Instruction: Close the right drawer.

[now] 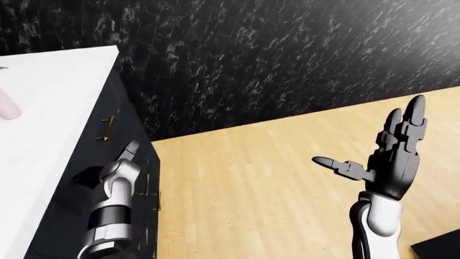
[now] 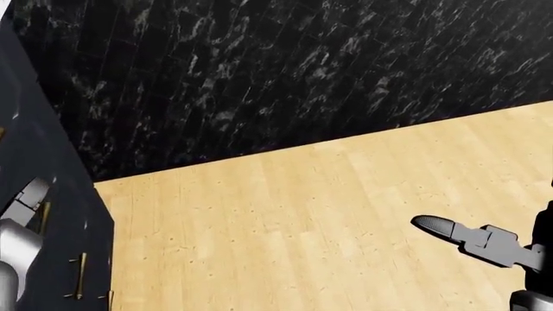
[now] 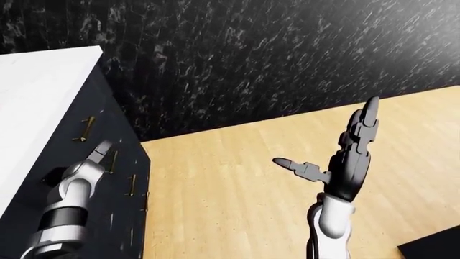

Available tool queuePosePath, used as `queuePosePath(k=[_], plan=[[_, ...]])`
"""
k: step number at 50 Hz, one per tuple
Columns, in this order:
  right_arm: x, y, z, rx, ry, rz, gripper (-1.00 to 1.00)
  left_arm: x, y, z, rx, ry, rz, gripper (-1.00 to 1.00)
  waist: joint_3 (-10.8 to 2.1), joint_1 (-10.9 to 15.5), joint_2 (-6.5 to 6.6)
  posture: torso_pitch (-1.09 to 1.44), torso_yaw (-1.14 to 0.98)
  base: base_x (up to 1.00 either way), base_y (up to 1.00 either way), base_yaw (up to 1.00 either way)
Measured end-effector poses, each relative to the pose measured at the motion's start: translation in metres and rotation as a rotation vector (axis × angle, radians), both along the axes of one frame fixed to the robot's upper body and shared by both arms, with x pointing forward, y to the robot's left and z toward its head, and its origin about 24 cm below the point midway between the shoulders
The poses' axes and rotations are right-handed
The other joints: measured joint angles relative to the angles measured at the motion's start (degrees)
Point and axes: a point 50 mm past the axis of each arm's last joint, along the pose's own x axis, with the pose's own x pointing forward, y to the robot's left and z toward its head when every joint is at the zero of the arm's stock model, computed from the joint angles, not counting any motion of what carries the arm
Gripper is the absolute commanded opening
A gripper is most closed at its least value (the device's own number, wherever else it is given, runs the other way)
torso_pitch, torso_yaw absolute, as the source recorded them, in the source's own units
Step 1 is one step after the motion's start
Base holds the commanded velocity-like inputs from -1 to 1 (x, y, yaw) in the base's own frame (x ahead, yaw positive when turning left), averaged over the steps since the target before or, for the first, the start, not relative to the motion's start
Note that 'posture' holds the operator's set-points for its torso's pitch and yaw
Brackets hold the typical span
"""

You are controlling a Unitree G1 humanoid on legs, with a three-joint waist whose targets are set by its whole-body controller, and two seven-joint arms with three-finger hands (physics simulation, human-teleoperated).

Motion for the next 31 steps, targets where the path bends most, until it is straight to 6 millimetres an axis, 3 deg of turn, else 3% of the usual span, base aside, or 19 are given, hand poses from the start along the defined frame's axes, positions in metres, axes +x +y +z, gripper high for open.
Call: queuePosePath(k=[22,31], plan=[[-0.001,0.000,0.001,-0.001,0.000,-0.001,1.00,-0.009,0.024,0.002,-0.050,-0.010,0.080,1.00,0.31,-1.0,0.55,0.00,0.00,0.00,0.00,0.00],[-0.001,0.000,0.000,-0.001,0.001,0.001,1.00,-0.009,0.025,0.003,-0.041,-0.016,0.080,1.00,0.58,-1.1,0.47,0.00,0.00,0.00,0.00,0.00]])
